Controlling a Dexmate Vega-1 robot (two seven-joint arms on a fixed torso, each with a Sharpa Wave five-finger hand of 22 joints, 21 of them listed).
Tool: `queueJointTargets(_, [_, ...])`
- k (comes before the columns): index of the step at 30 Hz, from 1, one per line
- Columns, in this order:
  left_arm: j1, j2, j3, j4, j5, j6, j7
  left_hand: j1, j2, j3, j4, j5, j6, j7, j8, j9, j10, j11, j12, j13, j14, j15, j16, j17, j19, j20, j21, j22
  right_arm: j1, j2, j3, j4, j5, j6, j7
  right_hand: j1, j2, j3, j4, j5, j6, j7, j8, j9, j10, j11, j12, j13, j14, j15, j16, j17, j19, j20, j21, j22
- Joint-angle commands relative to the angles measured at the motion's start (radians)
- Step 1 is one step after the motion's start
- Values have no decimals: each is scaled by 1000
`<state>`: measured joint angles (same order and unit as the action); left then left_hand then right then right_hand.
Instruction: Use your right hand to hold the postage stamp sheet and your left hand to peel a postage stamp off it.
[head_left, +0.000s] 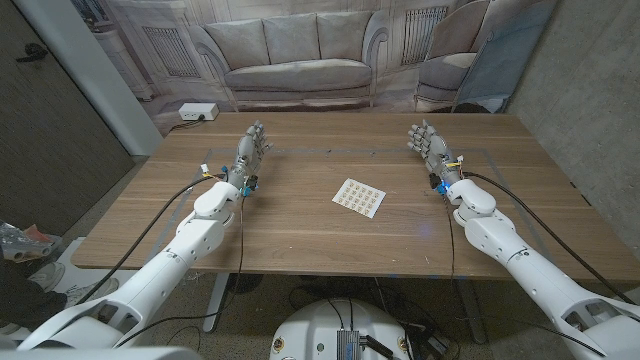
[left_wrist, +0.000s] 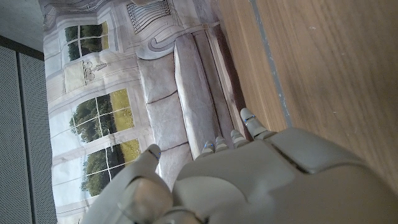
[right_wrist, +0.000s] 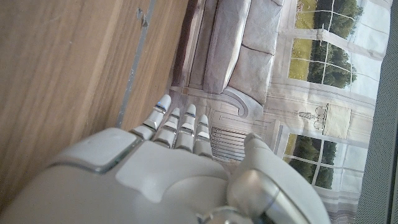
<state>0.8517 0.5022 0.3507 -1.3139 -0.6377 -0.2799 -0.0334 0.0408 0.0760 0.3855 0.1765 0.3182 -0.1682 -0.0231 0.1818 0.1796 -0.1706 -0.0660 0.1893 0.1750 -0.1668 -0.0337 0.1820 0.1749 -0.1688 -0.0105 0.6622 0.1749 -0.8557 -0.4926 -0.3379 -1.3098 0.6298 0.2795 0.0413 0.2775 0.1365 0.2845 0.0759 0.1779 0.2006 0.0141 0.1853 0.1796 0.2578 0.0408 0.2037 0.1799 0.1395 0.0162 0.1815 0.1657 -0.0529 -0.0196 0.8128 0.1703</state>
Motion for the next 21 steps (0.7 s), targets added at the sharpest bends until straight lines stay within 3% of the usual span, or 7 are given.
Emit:
queueJointTargets(1, [23,-27,-46,-18,39,21,-22,0,81,6,-2,6,-103,-5,10,2,-118,-2,6,3,-106,-5,8,5,-116,-1,5,2,-36,60,78,-26,-67,-37,21,8,2,12,-6,4,57,-9,21,8,44,13,18,4,24,9,8,7,1,11,0,6])
queueJointTargets(6, [28,-40,-66,-20,47,26,-32,0,81,7,-2,7,-89,-16,14,3,-114,1,7,3,-103,-6,9,5,-114,1,4,2,-50,71,98,-43,-108,-45,23,21,-8,20,-26,3,11,-27,2,10,30,17,12,6,35,34,7,6,14,55,-7,7])
queueJointTargets(11, [29,-50,-76,-18,59,33,-41,0,81,7,-3,7,-89,-22,14,3,-111,5,8,3,-102,-5,8,5,-113,3,2,2,-75,62,107,-96,-175,-60,-4,27,-19,20,-38,1,-1,-28,0,10,18,13,7,6,39,46,7,6,16,77,-12,7])
queueJointTargets(21, [21,-67,-87,-6,76,44,-63,1,79,7,-4,8,-82,-32,15,3,-103,12,10,3,-97,2,9,4,-109,9,-2,2,-128,25,112,-201,-298,-122,-66,42,-24,25,-56,2,1,-33,3,10,24,14,10,7,45,50,7,5,19,88,-18,6])
